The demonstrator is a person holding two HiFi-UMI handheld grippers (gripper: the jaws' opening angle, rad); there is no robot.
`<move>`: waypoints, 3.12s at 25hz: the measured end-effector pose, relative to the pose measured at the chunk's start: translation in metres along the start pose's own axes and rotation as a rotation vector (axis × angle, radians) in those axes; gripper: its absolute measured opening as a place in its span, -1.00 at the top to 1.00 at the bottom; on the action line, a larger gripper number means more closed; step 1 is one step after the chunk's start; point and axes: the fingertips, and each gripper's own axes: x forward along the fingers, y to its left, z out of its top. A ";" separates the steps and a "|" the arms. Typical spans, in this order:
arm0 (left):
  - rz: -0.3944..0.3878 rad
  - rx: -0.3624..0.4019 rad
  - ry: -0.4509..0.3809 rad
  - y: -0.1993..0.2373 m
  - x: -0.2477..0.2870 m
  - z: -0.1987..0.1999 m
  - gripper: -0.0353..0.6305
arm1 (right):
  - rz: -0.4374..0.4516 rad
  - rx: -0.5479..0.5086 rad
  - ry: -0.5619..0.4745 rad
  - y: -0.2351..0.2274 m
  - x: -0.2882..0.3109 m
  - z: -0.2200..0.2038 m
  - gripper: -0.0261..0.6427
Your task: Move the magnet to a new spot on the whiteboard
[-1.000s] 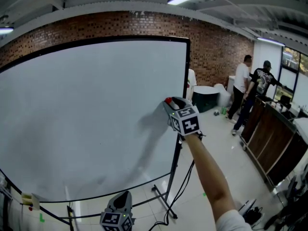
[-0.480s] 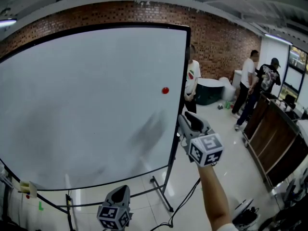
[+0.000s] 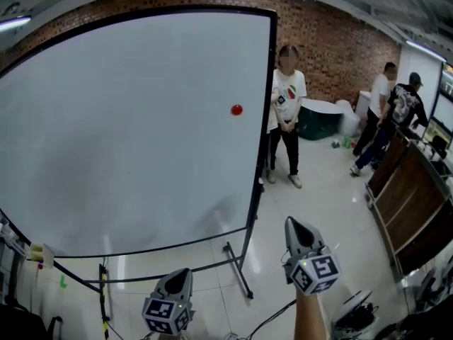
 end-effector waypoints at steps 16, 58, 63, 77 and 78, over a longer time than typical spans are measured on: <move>-0.102 0.006 0.001 0.036 -0.062 -0.016 0.92 | -0.106 0.226 0.276 0.138 -0.125 -0.167 0.91; -0.304 -0.011 -0.039 0.007 -0.237 -0.040 0.92 | -0.136 0.142 0.276 0.327 -0.254 -0.113 0.92; -0.297 -0.009 -0.052 0.005 -0.234 -0.037 0.92 | -0.132 0.133 0.275 0.321 -0.252 -0.113 0.92; -0.299 0.002 -0.047 0.007 -0.229 -0.035 0.92 | -0.132 0.143 0.259 0.318 -0.246 -0.110 0.92; -0.298 0.005 -0.048 0.007 -0.227 -0.034 0.92 | -0.133 0.141 0.254 0.317 -0.244 -0.109 0.92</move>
